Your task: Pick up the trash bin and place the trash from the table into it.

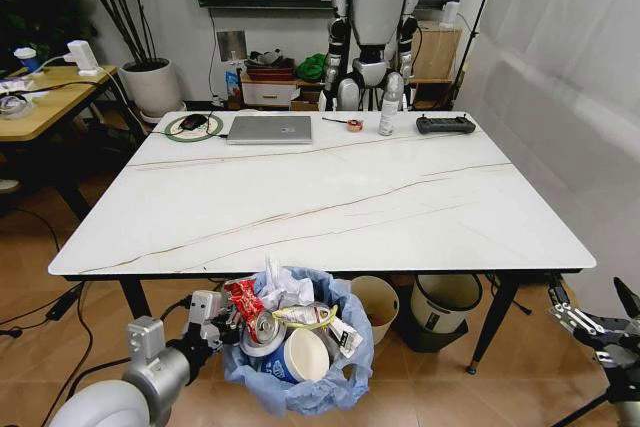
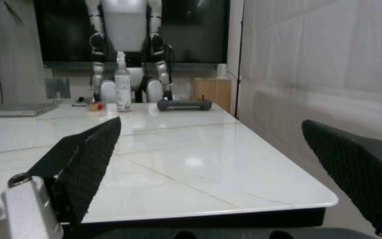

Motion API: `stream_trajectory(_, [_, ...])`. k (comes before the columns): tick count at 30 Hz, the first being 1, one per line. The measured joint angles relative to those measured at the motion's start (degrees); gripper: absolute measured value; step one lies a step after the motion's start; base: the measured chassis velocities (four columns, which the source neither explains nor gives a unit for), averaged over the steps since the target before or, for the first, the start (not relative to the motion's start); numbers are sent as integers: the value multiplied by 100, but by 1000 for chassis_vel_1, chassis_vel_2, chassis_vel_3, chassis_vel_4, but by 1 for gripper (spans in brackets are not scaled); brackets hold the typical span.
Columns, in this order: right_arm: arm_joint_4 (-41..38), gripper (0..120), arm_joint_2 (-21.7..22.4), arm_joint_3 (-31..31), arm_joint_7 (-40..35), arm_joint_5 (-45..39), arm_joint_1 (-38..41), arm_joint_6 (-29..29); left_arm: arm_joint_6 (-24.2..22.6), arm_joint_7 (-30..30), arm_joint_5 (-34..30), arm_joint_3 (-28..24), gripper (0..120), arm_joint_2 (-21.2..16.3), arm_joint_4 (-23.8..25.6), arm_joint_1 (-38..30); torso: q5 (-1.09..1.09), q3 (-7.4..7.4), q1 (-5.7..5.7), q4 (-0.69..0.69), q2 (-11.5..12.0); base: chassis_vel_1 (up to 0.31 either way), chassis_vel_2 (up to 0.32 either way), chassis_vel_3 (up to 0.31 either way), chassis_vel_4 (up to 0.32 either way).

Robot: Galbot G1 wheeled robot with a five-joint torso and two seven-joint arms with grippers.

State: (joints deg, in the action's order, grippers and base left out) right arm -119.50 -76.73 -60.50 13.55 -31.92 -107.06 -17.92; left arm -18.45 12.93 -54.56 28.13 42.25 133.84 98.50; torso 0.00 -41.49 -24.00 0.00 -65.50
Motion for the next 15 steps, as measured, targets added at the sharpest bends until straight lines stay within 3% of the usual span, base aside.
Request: stream_trajectory(15, [-5,100,4,1,-7,-6,1,4,159,-28,267,-128,0,59,-86,20,0,0,0,0,0,0,0,0,0])
